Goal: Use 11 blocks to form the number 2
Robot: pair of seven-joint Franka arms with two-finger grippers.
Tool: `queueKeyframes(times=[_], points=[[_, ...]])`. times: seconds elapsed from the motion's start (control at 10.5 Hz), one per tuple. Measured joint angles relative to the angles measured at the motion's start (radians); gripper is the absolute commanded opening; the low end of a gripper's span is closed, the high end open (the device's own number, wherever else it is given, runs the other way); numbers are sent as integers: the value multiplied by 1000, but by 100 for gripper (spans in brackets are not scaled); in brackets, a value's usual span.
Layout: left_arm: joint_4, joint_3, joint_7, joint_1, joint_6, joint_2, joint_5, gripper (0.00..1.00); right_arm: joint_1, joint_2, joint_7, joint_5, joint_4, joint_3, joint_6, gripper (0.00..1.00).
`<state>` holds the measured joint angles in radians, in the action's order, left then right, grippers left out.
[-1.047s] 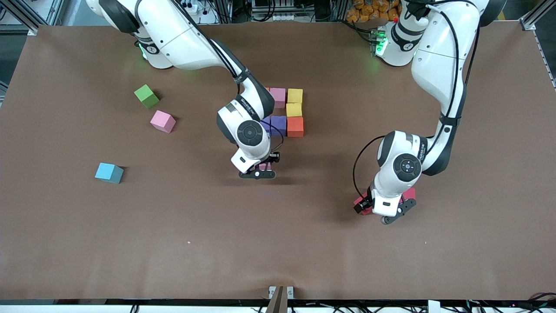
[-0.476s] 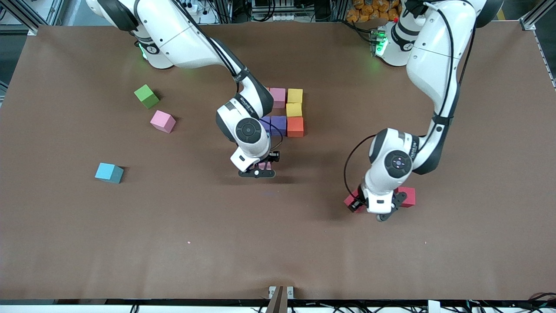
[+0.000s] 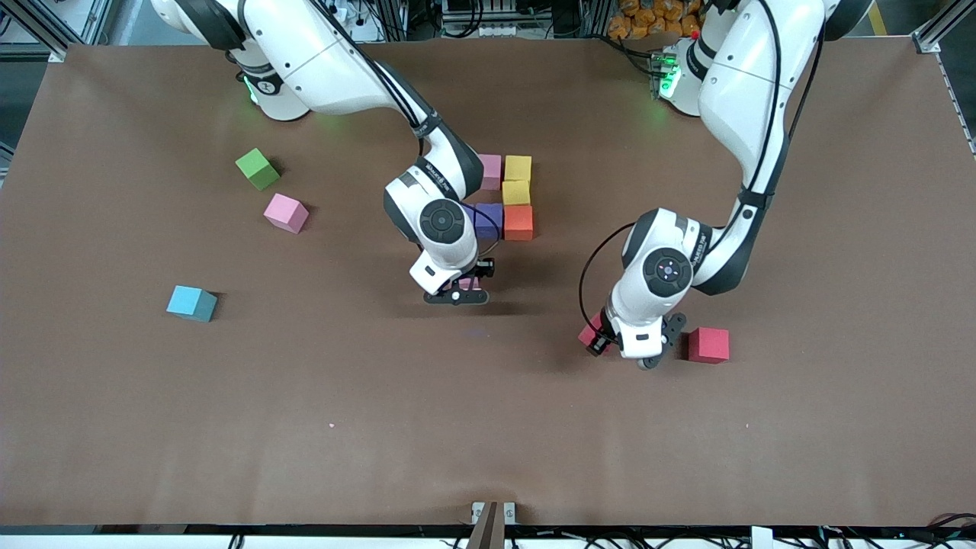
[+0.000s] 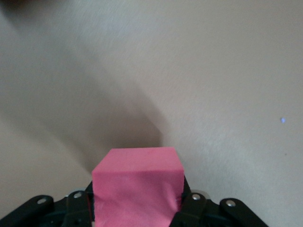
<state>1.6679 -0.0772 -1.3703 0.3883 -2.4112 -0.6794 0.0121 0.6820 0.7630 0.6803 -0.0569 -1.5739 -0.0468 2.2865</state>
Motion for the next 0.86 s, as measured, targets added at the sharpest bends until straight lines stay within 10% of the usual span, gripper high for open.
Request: queueKeyframes(times=[0.86], points=[[37,-39,-532,136,0,8,0,13,-3,-12,-1,-1,-23,0,8,37]])
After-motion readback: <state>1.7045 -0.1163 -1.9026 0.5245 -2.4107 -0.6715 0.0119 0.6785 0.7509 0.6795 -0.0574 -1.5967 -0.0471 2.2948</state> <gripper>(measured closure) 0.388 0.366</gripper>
